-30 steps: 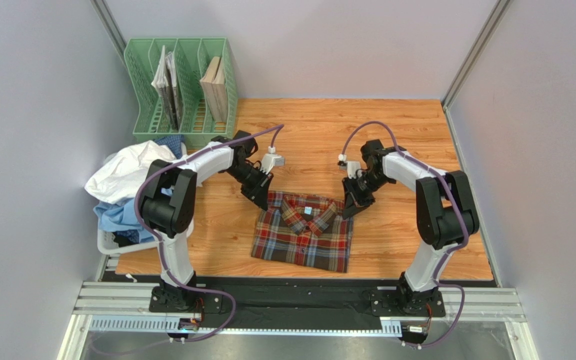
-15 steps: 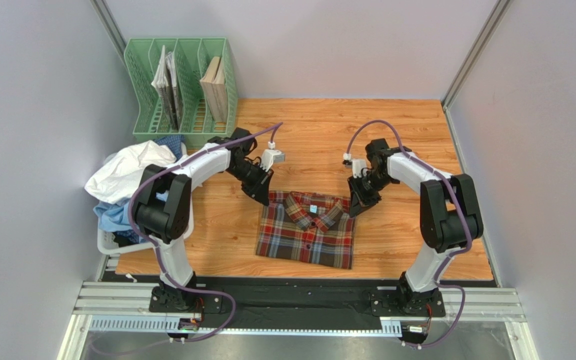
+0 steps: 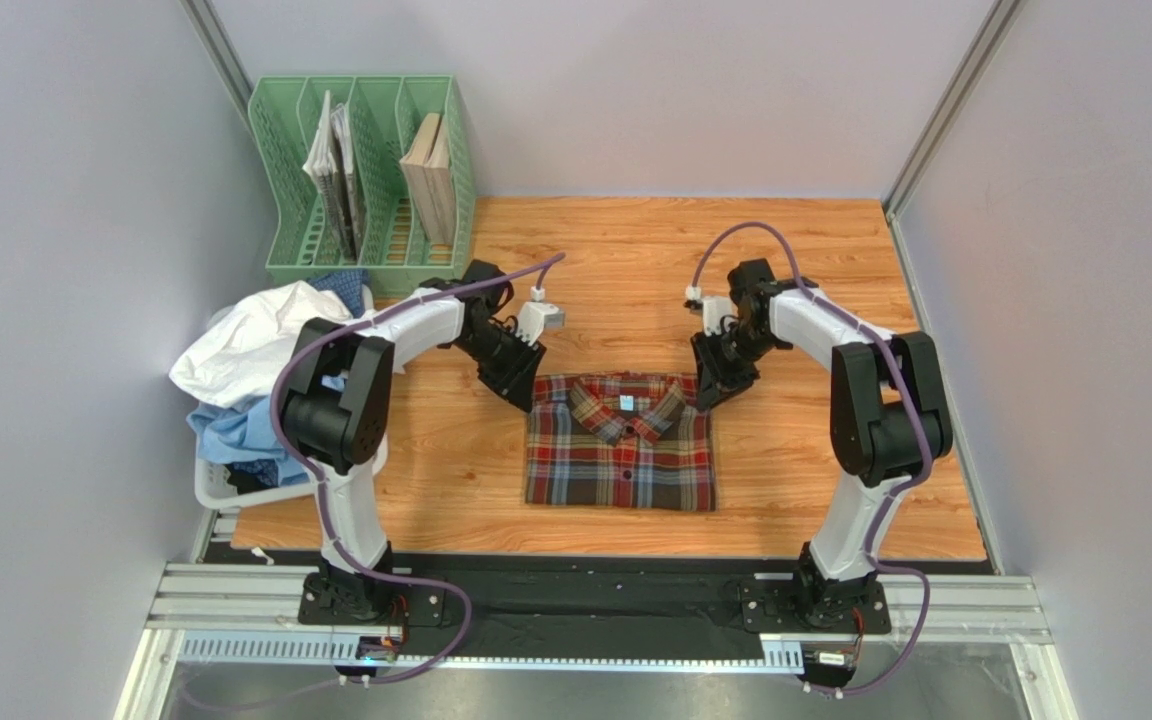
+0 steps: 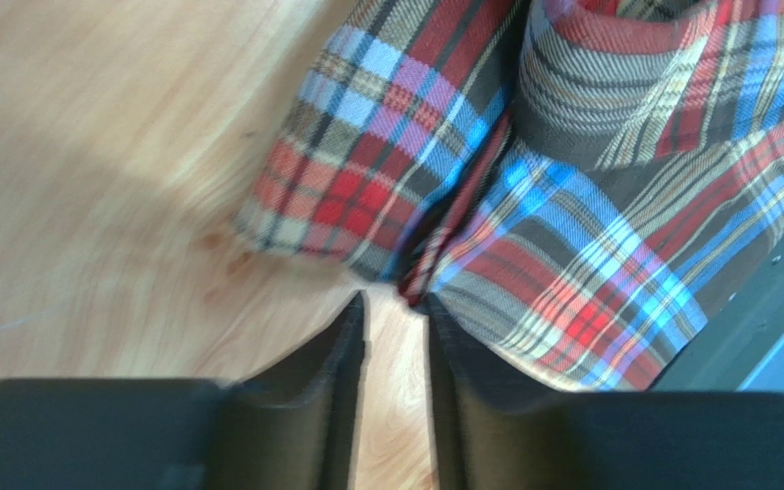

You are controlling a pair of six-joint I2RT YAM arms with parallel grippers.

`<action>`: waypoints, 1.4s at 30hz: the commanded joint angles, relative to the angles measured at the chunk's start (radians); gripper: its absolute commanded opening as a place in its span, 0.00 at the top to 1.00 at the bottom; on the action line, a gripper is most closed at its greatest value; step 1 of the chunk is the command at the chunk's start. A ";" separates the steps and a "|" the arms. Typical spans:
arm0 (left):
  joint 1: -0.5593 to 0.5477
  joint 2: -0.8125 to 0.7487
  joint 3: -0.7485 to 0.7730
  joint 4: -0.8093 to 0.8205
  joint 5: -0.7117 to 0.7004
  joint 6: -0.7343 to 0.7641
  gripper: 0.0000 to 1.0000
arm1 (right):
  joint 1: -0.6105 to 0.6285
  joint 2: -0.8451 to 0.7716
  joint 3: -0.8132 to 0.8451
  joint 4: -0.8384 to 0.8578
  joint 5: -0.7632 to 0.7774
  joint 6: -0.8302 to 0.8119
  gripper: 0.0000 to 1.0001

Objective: Fold and stack the long sleeve shirts
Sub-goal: Fold the shirt

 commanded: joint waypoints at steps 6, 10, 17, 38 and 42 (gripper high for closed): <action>0.009 -0.358 -0.065 0.001 0.257 -0.010 0.34 | -0.034 -0.252 0.079 -0.133 -0.181 -0.052 0.39; -0.073 -0.355 -0.149 -0.006 0.442 -0.074 0.34 | 0.007 -0.287 -0.064 -0.152 -0.414 -0.046 0.43; -0.154 -0.083 -0.149 -0.009 0.527 -0.101 0.38 | 0.094 -0.044 -0.115 -0.184 -0.505 -0.113 0.46; -0.105 0.081 0.213 0.085 0.343 -0.229 0.32 | -0.186 0.067 0.333 -0.195 0.212 -0.021 0.38; -0.036 -0.192 0.120 0.164 0.205 -0.254 0.22 | -0.121 -0.159 0.193 -0.100 0.193 0.083 0.00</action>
